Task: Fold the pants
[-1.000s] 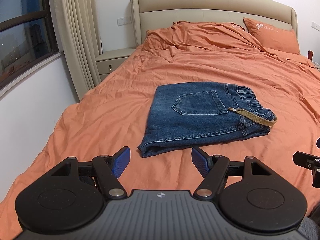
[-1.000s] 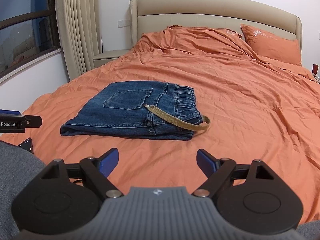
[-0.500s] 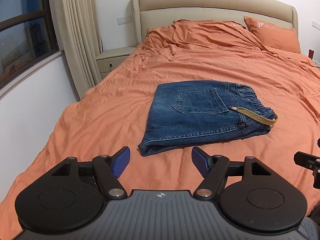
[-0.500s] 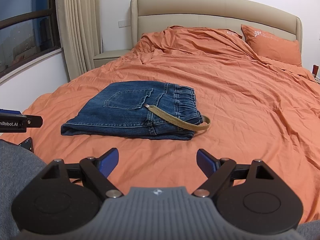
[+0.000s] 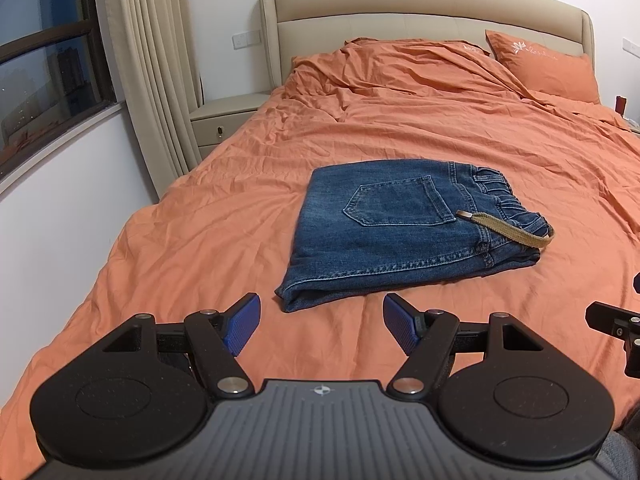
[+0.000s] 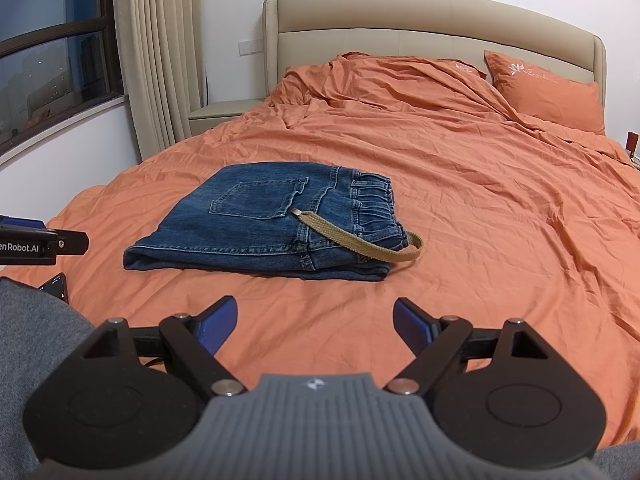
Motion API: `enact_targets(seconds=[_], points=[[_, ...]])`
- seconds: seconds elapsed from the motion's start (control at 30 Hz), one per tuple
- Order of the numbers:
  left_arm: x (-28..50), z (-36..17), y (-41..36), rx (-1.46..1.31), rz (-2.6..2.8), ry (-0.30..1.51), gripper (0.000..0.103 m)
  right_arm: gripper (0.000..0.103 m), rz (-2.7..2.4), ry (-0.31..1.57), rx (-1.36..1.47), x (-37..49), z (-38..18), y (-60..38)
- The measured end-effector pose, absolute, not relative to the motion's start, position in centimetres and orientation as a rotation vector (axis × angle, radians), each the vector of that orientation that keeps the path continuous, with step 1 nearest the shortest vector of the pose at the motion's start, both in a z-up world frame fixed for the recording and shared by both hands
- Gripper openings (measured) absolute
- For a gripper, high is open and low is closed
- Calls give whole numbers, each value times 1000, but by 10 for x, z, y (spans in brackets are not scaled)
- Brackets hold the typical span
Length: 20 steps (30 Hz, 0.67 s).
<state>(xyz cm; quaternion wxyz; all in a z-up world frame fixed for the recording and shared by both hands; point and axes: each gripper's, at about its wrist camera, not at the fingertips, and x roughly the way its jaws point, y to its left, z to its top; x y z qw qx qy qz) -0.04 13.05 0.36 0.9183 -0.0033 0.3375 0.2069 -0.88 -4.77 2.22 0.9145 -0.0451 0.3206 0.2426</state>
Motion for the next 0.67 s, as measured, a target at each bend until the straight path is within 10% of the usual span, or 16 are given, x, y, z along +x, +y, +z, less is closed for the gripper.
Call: enact_targets(seconds=[0.67], points=[[0,3,132,22,414,693,82,81,505,665,-97,-11,22,-47]])
